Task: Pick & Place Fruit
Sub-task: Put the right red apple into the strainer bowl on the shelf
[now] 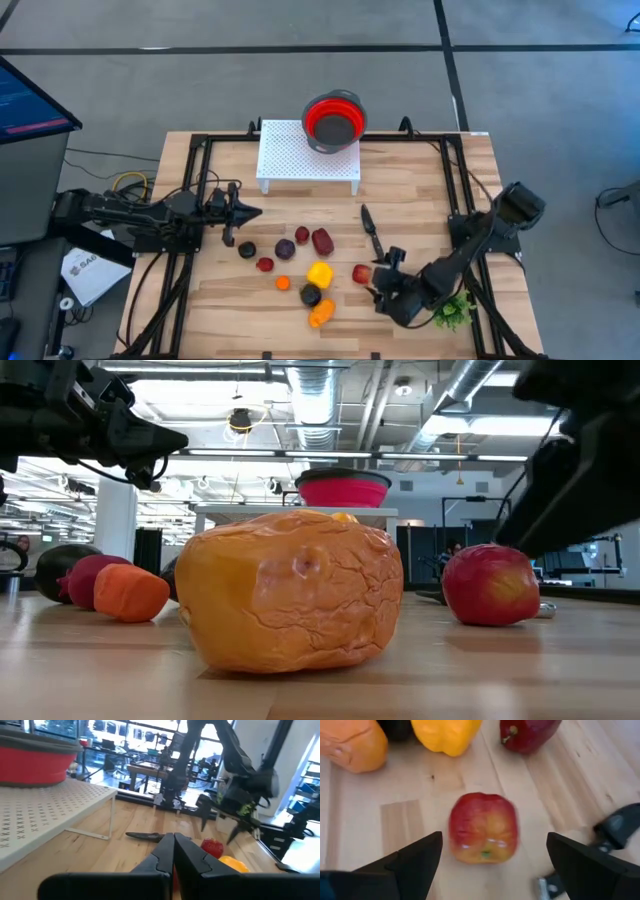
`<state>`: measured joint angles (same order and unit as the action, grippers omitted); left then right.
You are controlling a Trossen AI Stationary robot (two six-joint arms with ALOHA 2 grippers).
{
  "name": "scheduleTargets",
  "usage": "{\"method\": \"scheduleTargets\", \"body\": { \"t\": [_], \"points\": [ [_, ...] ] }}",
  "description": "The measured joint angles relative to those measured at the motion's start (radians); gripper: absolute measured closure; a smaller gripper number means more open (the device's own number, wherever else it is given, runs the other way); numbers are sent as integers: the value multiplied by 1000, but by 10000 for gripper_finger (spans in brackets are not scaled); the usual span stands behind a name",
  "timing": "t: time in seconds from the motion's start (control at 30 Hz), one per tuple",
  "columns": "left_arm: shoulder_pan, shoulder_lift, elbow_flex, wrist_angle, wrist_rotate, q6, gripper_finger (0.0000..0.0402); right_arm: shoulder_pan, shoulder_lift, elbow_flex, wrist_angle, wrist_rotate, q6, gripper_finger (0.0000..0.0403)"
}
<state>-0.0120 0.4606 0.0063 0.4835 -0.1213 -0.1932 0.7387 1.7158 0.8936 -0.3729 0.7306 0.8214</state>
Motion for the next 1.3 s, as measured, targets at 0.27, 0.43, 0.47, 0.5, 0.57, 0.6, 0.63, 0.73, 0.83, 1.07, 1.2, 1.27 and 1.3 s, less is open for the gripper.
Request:
{"method": "scheduleTargets", "body": {
  "t": [0.27, 0.43, 0.47, 0.5, 0.57, 0.6, 0.63, 0.73, 0.83, 1.07, 1.2, 1.27, 1.3],
  "points": [
    [0, 1, 0, 6, -16, -21, 398, 28, 179, 0, 77, 121, 154, 54],
    [0, 0, 0, 8, -18, -25, 398, 48, 236, 0, 146, 197, 211, 74],
    [0, 0, 0, 8, -18, -25, 398, 51, 245, 0, 155, 215, 225, 80],
    [0, 0, 0, 10, -18, -25, 398, 54, 253, 0, 161, 237, 239, 85],
    [0, 0, 0, 13, -18, -25, 398, 66, 254, -3, 161, 288, 272, 97],
    [0, 0, 0, 13, -18, -25, 398, 69, 253, -6, 171, 314, 293, 102],
    [0, 0, 0, 13, -18, -25, 398, 72, 252, -14, 186, 333, 313, 107],
    [0, 0, 0, 13, -18, -25, 398, 74, 252, -40, 207, 380, 357, 122],
    [0, 0, 0, 13, -18, -25, 398, 70, 250, -60, 234, 387, 393, 137],
    [0, 0, 0, 13, -18, -26, 398, 17, 206, -64, 247, 397, 314, 167],
    [0, 0, 0, 14, -17, -25, 398, -57, 75, -64, 239, 395, 75, 167],
    [0, 0, 0, 15, -17, -25, 398, -108, -23, -64, 244, 389, -95, 167],
    [0, 0, 0, 15, -17, -25, 398, -139, -79, -63, 261, 368, -189, 167]
  ]
}}
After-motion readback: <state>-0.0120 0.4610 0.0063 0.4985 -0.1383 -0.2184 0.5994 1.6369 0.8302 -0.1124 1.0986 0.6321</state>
